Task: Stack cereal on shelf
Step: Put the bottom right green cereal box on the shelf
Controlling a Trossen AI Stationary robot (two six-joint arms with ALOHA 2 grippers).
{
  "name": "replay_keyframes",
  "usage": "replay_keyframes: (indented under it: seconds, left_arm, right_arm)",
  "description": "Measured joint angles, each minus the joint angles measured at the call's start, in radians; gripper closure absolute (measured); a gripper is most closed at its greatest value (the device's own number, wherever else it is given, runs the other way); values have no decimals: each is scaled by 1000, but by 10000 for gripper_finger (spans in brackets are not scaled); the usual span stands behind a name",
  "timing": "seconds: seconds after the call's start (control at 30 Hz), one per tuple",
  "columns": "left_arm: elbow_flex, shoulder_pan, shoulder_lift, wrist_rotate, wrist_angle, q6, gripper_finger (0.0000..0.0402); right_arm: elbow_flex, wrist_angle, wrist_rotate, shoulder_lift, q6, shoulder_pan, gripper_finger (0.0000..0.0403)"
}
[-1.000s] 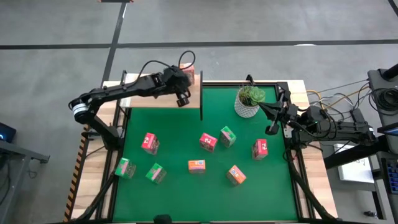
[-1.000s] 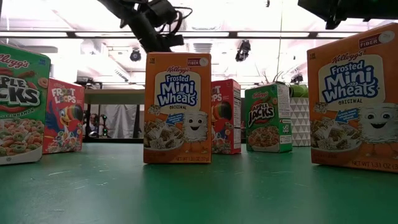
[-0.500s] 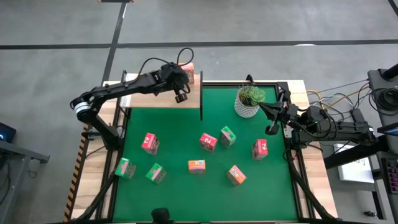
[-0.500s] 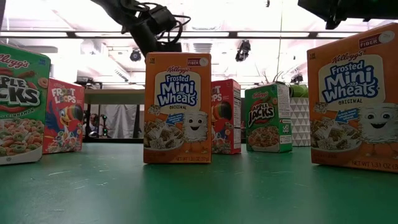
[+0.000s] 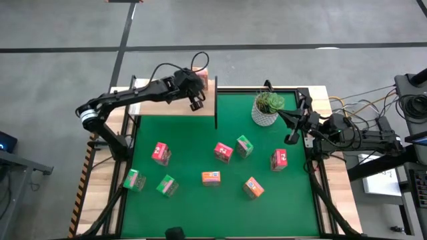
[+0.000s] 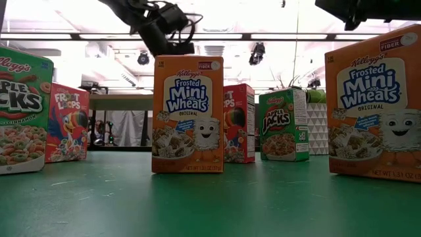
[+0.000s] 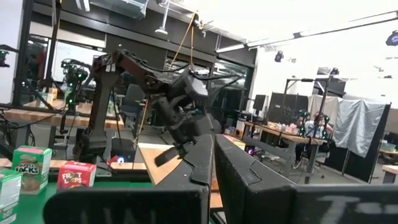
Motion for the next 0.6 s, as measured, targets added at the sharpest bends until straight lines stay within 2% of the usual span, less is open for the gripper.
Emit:
replay_keyframes:
  seconds: [0.17,0.27,0.43,0.6]
  left_arm:
    - [0,-106,-59,1,-34,-45,402]
    - [0,-193,-117,8,-124,-130,402]
    - [0,-353,-217,109,-323,-406,402]
    - [0,-538,-268,114,-421,-679,402]
  right_arm:
    - [0,53,-1,0,-41,0,394]
    - [0,88,-4,0,-74,0,394]
    - [0,118,-11,1,-132,0,394]
    - [0,174,-36,2,-155,0,394]
